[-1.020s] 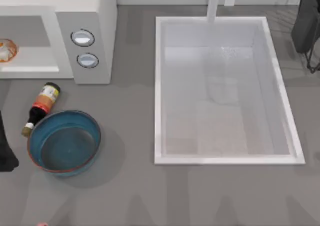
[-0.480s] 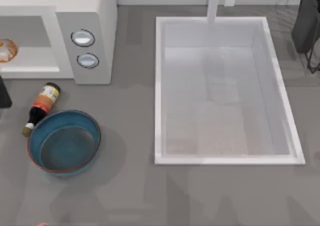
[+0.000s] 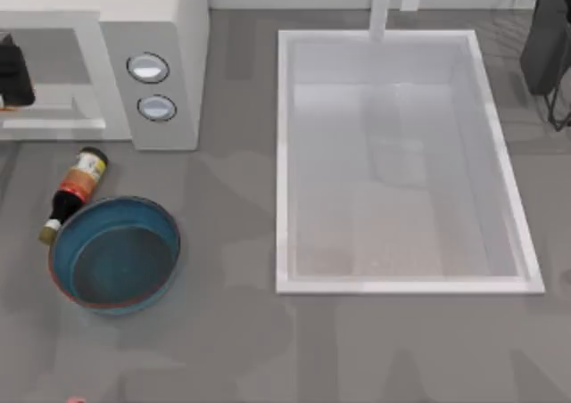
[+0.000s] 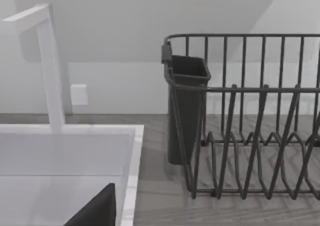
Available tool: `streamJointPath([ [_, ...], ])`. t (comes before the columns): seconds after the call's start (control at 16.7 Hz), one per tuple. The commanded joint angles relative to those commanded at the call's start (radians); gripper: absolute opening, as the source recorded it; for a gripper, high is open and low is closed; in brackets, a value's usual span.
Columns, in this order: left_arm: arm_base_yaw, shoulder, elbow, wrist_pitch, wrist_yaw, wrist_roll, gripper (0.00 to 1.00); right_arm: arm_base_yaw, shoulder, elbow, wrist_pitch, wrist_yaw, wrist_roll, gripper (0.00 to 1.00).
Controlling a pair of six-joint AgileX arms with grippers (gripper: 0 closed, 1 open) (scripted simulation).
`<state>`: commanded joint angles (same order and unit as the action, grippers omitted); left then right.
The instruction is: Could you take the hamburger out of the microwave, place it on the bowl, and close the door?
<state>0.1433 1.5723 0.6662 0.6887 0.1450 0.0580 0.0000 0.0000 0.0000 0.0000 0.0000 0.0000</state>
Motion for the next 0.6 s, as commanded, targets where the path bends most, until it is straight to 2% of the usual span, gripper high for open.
streamJointPath([
  [0.36,0.043,0.546,0.228,0.238,0.052,0.020,1.00,0.000,0.000,0.000,0.000,0.000,0.000,1.00],
  [0.6,0.059,0.800,0.332,0.348,0.077,0.029,1.00,0.000,0.000,0.000,0.000,0.000,0.000,1.00],
])
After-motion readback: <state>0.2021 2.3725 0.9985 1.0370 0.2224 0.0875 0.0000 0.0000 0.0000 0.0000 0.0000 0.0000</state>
